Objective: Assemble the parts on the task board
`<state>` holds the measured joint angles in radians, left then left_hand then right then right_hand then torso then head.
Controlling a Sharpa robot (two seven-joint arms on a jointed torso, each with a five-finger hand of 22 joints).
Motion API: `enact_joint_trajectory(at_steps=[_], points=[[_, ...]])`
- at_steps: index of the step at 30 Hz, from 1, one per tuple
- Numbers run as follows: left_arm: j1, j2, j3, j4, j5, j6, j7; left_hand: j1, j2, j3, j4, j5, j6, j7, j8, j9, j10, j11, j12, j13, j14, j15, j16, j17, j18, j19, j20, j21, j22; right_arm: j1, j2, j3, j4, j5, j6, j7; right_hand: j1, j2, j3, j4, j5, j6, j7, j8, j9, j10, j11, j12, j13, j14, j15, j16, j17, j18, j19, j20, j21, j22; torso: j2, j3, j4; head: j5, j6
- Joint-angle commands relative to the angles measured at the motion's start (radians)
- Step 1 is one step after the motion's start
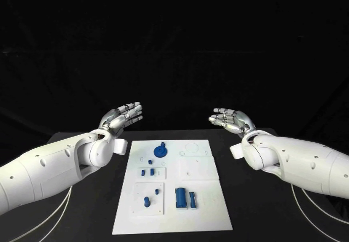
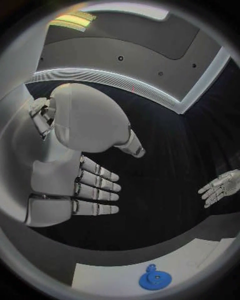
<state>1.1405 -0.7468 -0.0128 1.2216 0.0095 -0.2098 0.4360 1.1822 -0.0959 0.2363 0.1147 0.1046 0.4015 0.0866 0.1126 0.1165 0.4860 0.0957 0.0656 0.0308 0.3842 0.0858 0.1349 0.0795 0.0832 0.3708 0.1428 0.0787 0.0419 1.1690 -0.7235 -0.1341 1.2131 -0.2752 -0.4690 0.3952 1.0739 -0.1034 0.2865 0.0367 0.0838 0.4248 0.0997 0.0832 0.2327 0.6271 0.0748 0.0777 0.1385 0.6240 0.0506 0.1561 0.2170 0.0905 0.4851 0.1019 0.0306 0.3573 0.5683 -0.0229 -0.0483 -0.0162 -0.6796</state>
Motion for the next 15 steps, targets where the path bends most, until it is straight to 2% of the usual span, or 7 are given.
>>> enact_joint_trajectory(at_steps=[1, 2, 4, 5, 7, 9, 15], points=[[-0.006, 0.000, 0.001, 0.025, -0.005, -0.041, 0.006, -0.389, 0.096, -0.236, -0.115, -0.105, -0.401, -0.087, -0.113, -0.117, -0.486, -0.096, -0.066, -0.031, -0.384, -0.086, -0.135, -0.080, -0.083, -0.371, -0.143, -0.079, -0.042, -0.011, -0.004, 0.011, 0.036, 0.027, -0.039, 0.014, -0.353, 0.103, -0.287, -0.037, -0.084, -0.425, -0.100, -0.083, -0.233, -0.627, -0.075, -0.078, -0.139, -0.624, -0.051, -0.156, -0.217, -0.091, -0.485, -0.102, -0.031, -0.357, -0.006, 0.0058, 0.0125, 0.004, 0.019], [-0.009, -0.001, 0.002, 0.034, -0.005, -0.057, 0.008, -0.422, 0.096, -0.236, -0.115, -0.105, -0.401, -0.087, -0.113, -0.117, -0.486, -0.096, -0.066, -0.031, -0.384, -0.086, -0.135, -0.080, -0.083, -0.371, -0.143, -0.079, -0.042, -0.016, -0.007, 0.017, 0.051, 0.039, -0.051, 0.019, -1.074, 0.103, -0.287, -0.037, -0.084, -0.425, -0.100, -0.083, -0.233, -0.627, -0.075, -0.078, -0.139, -0.624, -0.051, -0.156, -0.217, -0.091, -0.485, -0.102, -0.031, -0.357, -0.008, 0.0080, 0.0171, 0.005, 0.027], [-0.015, -0.004, 0.002, 0.057, -0.005, -0.093, 0.014, -0.472, 0.096, -0.236, -0.115, -0.105, -0.401, -0.087, -0.113, -0.117, -0.486, -0.096, -0.066, -0.031, -0.384, -0.086, -0.135, -0.080, -0.083, -0.371, -0.143, -0.079, -0.042, -0.028, -0.013, 0.030, 0.087, 0.066, -0.081, 0.032, -1.074, 0.103, -0.287, -0.037, -0.084, -0.425, -0.100, -0.083, -0.233, -0.627, -0.075, -0.078, -0.139, -0.624, -0.051, -0.156, -0.217, -0.091, -0.485, -0.102, -0.031, -0.357, -0.013, 0.0129, 0.0273, 0.009, 0.044], [-0.018, -0.005, 0.003, 0.070, -0.005, -0.113, 0.017, -1.182, 0.096, -0.236, -0.115, -0.105, -0.401, -0.087, -0.113, -0.117, -0.486, -0.096, -0.066, -0.031, -0.384, -0.086, -0.135, -0.080, -0.083, -0.371, -0.143, -0.079, -0.042, -0.035, -0.016, 0.038, 0.108, 0.083, -0.098, 0.039, -1.074, 0.103, -0.287, -0.037, -0.084, -0.425, -0.100, -0.083, -0.233, -0.627, -0.075, -0.078, -0.139, -0.624, -0.051, -0.156, -0.217, -0.091, -0.485, -0.102, -0.031, -0.357, -0.016, 0.0151, 0.0320, 0.011, 0.052], [-0.028, -0.009, 0.004, 0.108, -0.006, -0.175, 0.026, -1.182, 0.096, -0.236, -0.115, -0.105, -0.401, -0.087, -0.113, -0.117, -0.486, -0.096, -0.066, -0.031, -0.384, -0.086, -0.135, -0.080, -0.083, -0.371, -0.143, -0.079, -0.042, -0.056, -0.026, 0.062, 0.170, 0.130, -0.148, 0.060, -1.074, 0.103, -0.287, -0.037, -0.084, -0.425, -0.100, -0.083, -0.233, -0.627, -0.075, -0.078, -0.139, -0.624, -0.051, -0.156, -0.217, -0.091, -0.485, -0.102, -0.031, -0.357, -0.020, 0.0195, 0.0412, 0.014, 0.068], [-0.037, -0.012, 0.006, 0.144, -0.006, -0.232, 0.035, -1.182, 0.096, -0.236, -0.115, -0.105, -0.401, -0.087, -0.113, -0.117, -0.486, -0.096, -0.066, -0.031, -0.384, -0.086, -0.135, -0.080, -0.083, -0.371, -0.143, -0.079, -0.042, -0.073, -0.034, 0.081, 0.220, 0.169, -0.189, 0.077, -1.074, 0.103, -0.287, -0.037, -0.084, -0.425, -0.100, -0.083, -0.233, -0.627, -0.075, -0.078, -0.139, -0.624, -0.051, -0.156, -0.217, -0.091, -0.485, -0.102, -0.031, -0.357, -0.023, 0.0217, 0.0458, 0.015, 0.075], [-0.068, -0.024, 0.010, 0.261, -0.008, -0.420, 0.063, -1.182, 0.096, -0.236, -0.115, -0.105, -0.401, -0.087, -0.113, -0.117, -0.486, -0.096, -0.066, -0.031, -0.384, -0.086, -0.135, -0.080, -0.083, -0.371, -0.143, -0.079, -0.042, -0.110, -0.052, 0.124, 0.329, 0.254, -0.278, 0.115, -1.074, 0.103, -0.287, -0.037, -0.084, -0.425, -0.100, -0.083, -0.233, -0.627, -0.075, -0.078, -0.139, -0.624, -0.051, -0.156, -0.217, -0.091, -0.485, -0.102, -0.031, -0.357, -0.024, 0.0229, 0.0483, 0.016, 0.080]])
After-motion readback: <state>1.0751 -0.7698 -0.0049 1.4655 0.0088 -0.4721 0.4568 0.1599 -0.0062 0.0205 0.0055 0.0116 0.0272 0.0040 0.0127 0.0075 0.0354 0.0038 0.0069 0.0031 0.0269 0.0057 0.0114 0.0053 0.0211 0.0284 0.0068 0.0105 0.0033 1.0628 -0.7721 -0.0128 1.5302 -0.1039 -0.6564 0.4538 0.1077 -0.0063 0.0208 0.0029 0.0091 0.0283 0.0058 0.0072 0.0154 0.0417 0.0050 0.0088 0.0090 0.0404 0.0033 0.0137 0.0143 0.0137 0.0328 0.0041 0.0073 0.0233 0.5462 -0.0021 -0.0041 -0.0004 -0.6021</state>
